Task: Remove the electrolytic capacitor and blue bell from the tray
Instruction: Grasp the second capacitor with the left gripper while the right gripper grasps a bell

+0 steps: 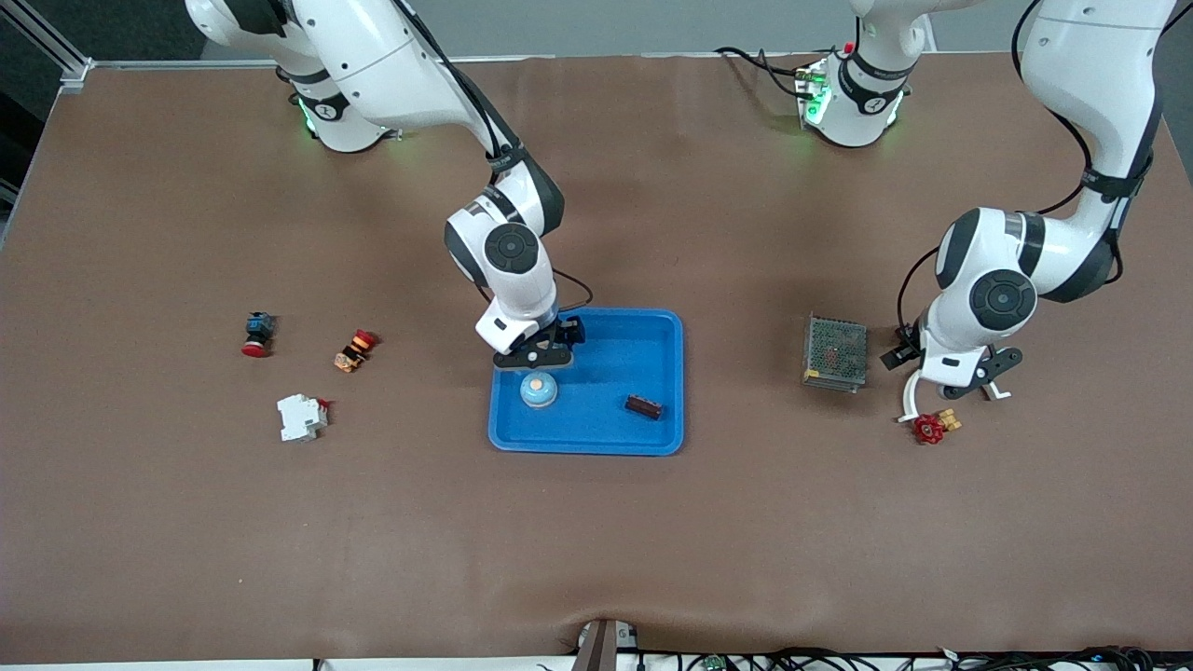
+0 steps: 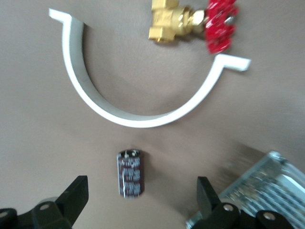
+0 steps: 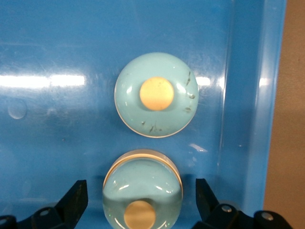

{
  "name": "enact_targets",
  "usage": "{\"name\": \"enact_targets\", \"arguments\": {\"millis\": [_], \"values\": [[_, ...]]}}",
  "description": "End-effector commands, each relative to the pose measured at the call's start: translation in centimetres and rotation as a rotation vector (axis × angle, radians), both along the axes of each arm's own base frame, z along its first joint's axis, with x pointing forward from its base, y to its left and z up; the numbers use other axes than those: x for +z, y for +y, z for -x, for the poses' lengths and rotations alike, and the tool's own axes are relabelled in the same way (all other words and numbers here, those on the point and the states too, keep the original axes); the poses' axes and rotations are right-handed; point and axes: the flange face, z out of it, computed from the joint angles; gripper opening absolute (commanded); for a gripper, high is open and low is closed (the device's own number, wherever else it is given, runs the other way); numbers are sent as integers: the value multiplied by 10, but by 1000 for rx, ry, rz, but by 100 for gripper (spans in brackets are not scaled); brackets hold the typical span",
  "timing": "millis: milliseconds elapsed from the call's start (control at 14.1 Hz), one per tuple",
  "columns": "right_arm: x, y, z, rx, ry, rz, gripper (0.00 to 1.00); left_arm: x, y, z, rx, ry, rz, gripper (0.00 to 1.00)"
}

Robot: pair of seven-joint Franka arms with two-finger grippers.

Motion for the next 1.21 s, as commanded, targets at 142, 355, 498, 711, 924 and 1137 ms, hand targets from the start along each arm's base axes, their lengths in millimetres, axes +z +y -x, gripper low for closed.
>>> {"name": "enact_targets", "arguments": {"millis": [142, 355, 498, 711, 924, 1137], "values": [[-3, -1, -4, 11, -10, -1, 73, 61, -78, -32, 76, -28, 53, 100], [-2, 0, -5, 11, -10, -1, 56, 72, -136, -50, 152, -60, 141, 100], [-2, 0, -5, 11, -11, -2, 48, 70, -187, -60, 222, -84, 165, 100], [7, 3, -7, 14, -13, -4, 48, 58, -242, -73, 312, -102, 194, 100], [44, -1, -19, 32, 18, 20, 48, 43, -286, -74, 353, -110, 220, 94], [90, -35, -48, 93, 85, 47, 48, 33, -317, -72, 394, -148, 261, 86]]}}
